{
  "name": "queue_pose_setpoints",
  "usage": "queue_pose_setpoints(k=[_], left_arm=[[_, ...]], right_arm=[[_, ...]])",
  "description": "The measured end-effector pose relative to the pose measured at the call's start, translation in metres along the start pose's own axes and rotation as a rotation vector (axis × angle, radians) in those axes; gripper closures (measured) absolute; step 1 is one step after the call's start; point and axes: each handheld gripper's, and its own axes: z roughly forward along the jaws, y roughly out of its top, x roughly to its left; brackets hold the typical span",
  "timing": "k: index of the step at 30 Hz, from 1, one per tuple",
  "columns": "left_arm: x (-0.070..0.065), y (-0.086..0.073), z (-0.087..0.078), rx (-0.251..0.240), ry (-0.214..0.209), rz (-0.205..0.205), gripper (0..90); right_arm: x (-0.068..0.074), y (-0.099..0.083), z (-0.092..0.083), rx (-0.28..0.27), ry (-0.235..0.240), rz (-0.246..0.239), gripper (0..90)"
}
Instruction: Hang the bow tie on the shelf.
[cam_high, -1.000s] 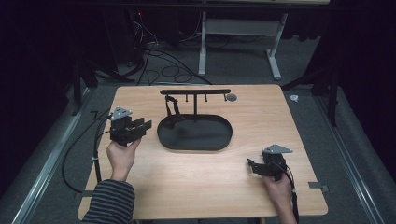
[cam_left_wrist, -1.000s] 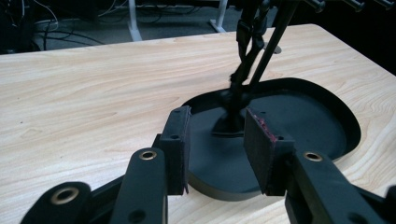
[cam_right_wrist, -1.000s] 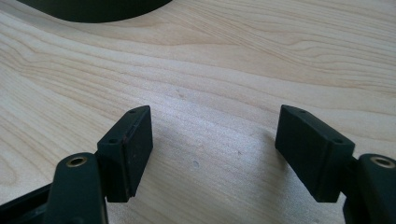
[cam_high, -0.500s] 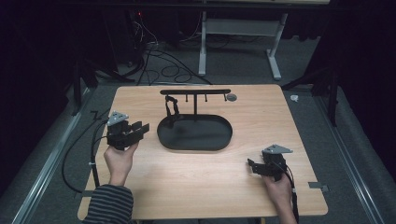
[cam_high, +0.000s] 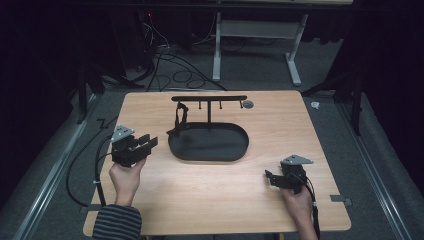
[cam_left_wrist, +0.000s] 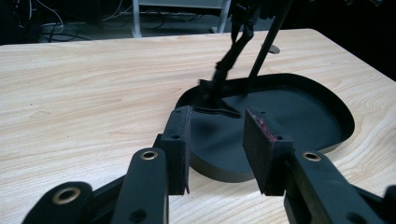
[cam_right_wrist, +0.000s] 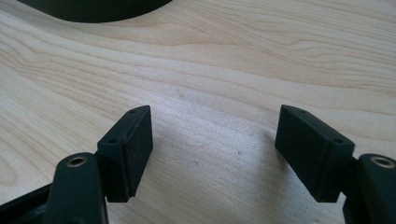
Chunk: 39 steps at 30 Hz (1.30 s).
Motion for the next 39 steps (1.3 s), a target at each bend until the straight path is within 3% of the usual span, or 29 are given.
queue_pose_setpoints(k=[21,39], left_arm=[[-0.007,-0.01,-0.004,0.016,0.004,0.025,62.1],[-0.012,-0.022,-0.007,0.025,-0.016,0.021,62.0]], right_arm=[[0.0,0.0,0.0,0.0,0.0,0.0,28.8],[0.0,0.0,0.0,0.001,-0.001,0.003,28.8]])
